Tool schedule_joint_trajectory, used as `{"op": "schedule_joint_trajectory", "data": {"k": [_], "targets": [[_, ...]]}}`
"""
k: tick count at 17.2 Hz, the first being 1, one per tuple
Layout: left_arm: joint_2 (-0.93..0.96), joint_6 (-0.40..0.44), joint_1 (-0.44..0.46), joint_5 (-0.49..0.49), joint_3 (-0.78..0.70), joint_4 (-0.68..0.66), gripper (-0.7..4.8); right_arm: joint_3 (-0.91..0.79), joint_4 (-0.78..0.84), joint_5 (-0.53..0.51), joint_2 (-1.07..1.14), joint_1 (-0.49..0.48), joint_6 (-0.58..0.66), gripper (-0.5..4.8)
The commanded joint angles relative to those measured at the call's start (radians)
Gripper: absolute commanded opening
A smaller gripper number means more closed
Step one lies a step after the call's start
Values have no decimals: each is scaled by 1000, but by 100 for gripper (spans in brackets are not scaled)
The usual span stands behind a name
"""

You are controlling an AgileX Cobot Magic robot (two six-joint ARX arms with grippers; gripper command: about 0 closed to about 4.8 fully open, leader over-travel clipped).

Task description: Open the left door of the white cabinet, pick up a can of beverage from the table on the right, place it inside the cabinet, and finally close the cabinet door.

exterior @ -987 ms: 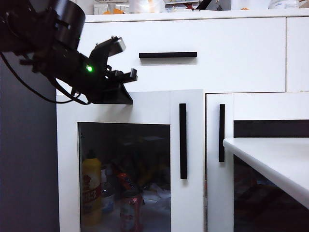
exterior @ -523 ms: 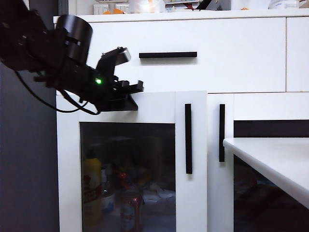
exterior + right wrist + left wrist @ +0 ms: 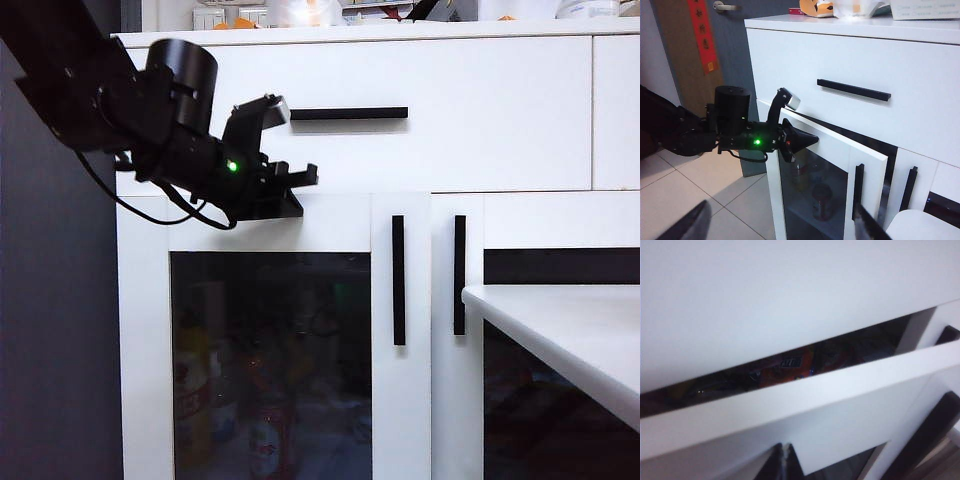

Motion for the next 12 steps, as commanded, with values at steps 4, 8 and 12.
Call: {"op": "schedule_joint_trajectory", "data": {"k": [4,8,12], "targets": [[52,7,2,-57,19,70,-6,6,11,2,0,0,3,363],[110,6,2,-58,100,62,-6,6,-11,2,0,0,4,363],[122,7,2,-59,146,41,-6,6,-12,2,0,0,3,363]]}}
